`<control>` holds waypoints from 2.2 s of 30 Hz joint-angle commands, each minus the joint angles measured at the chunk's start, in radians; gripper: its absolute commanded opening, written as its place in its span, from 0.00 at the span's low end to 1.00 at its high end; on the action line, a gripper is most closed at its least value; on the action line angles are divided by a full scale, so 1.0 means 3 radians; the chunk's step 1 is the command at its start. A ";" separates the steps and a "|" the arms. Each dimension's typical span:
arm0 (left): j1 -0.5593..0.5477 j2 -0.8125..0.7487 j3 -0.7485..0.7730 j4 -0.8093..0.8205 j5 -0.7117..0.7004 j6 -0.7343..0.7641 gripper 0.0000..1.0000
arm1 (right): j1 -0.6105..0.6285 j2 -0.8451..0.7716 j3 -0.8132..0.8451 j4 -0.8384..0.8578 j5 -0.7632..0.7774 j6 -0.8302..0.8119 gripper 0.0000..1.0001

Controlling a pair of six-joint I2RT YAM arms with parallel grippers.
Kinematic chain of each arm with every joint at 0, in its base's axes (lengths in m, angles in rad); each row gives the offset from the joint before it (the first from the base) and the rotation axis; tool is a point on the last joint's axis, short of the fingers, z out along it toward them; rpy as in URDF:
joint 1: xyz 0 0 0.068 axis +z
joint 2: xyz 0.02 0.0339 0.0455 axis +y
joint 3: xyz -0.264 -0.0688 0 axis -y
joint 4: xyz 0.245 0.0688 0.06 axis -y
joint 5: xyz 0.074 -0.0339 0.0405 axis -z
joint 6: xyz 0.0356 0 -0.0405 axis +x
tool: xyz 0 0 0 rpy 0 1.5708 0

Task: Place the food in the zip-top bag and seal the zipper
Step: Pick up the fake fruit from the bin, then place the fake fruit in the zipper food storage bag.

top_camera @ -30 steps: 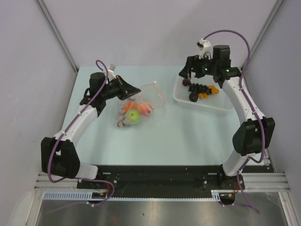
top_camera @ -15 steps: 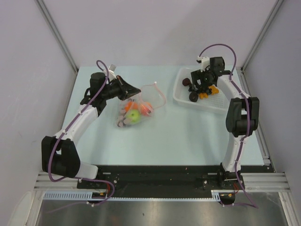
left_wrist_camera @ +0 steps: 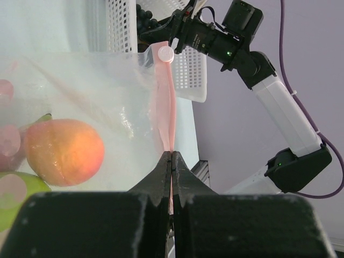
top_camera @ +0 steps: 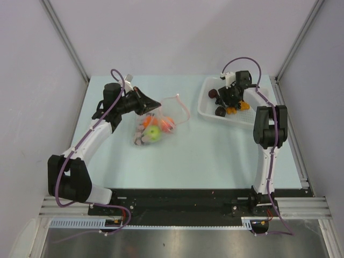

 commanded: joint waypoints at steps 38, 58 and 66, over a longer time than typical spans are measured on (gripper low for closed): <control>-0.0007 -0.0090 0.0132 0.0080 0.0097 0.0046 0.00 | 0.1301 -0.2046 -0.0440 -0.0614 -0.1656 0.0707 0.00; -0.0140 -0.0176 -0.0077 0.0035 0.0215 0.0230 0.00 | 0.1338 -0.0307 0.1554 -0.1647 -0.2432 0.1513 0.00; -0.0155 -0.0171 -0.0098 0.0239 0.0250 0.0041 0.00 | 0.1501 -0.0470 0.0947 -0.0893 -0.2040 0.2438 0.00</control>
